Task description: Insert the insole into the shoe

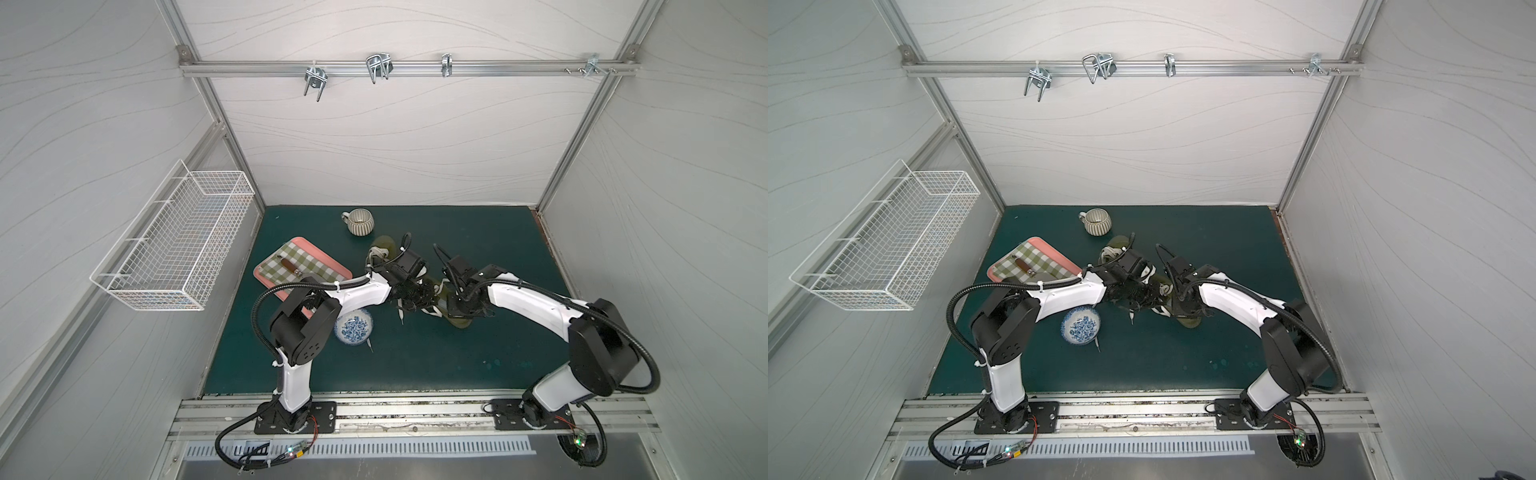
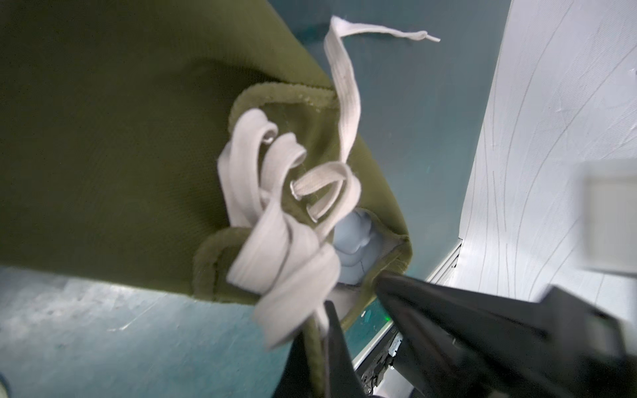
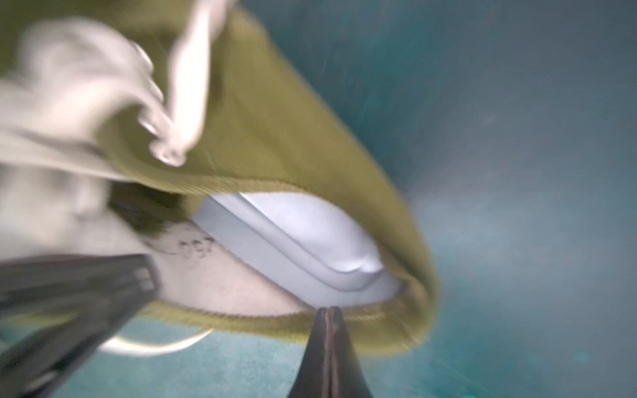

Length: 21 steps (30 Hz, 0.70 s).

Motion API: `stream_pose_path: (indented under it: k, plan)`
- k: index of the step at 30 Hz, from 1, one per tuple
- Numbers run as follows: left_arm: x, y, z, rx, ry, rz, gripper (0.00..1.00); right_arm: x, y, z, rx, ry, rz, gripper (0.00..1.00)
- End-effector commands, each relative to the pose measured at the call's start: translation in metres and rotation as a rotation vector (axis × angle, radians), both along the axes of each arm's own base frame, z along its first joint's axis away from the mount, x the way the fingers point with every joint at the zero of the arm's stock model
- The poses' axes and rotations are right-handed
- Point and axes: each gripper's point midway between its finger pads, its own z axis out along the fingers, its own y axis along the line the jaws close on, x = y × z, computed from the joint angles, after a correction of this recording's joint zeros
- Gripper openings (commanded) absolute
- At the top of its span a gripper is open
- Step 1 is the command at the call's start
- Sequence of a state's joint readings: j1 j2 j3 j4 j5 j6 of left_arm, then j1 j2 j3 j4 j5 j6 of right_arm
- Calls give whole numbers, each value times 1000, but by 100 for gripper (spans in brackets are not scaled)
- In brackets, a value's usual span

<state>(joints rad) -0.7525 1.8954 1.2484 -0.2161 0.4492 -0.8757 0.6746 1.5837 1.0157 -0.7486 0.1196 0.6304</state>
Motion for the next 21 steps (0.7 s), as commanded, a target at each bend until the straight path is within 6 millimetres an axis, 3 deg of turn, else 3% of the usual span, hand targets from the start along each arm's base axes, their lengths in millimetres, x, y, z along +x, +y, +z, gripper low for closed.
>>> stream_pose_path:
  k: [1, 3, 8, 12, 13, 21]
  plan:
    - [11, -11, 15, -42, -21, -3, 0, -18, 0, -37, 14, 135, -35, 0]
    - [11, -10, 14, -39, -18, -7, 0, -10, 1, -29, 6, 109, -14, 0]
    - [16, -7, 14, -30, -18, -20, 0, 7, 0, 26, 19, -17, 1, 0]
    - [21, -3, 15, -20, -12, -36, 0, 19, 0, 51, 49, -91, -12, 0]
    - [21, -3, 15, -24, -7, -43, 0, 24, -1, 53, 34, -111, -8, 0]
    - [22, -8, 27, -75, -8, -46, 0, 45, 8, 29, -80, -130, 106, 41]
